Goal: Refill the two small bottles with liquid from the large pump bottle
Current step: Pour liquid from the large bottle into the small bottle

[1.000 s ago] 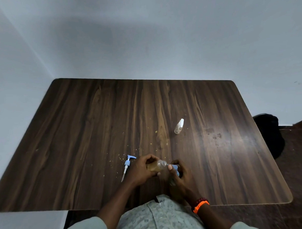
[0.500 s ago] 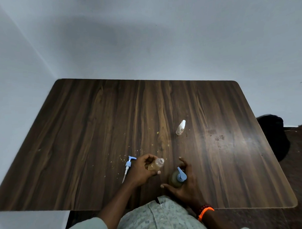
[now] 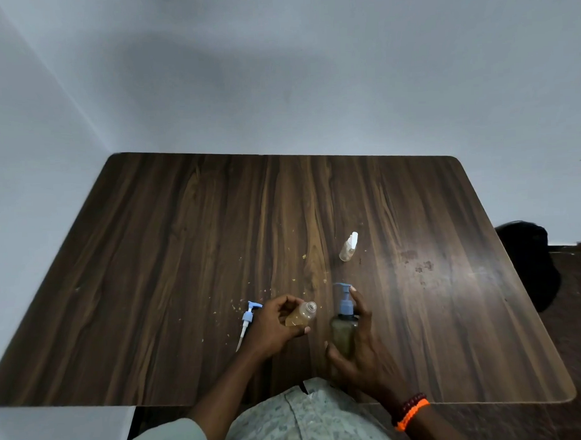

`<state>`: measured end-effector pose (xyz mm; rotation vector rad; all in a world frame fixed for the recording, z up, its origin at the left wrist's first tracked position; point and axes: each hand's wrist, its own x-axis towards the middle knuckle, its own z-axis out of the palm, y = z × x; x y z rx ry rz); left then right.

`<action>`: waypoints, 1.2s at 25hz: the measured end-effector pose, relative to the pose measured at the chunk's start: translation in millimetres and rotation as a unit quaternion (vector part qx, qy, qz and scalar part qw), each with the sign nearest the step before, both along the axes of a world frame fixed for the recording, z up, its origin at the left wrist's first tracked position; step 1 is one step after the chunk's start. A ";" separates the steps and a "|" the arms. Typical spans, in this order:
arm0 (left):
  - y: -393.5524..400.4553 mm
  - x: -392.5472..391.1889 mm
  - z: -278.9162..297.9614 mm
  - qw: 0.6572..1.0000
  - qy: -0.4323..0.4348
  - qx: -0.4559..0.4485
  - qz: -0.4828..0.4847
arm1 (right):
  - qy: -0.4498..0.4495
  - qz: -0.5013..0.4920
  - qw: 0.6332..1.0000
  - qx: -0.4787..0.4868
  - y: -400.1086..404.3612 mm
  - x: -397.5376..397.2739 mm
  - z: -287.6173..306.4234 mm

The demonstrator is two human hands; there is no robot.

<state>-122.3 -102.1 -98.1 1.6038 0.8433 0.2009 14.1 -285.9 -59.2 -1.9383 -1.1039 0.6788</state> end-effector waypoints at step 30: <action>6.3 0.3 5.8 0.998 -0.005 0.046 -0.040 | 0.030 0.021 0.999 -0.013 13.7 -19.4 -0.4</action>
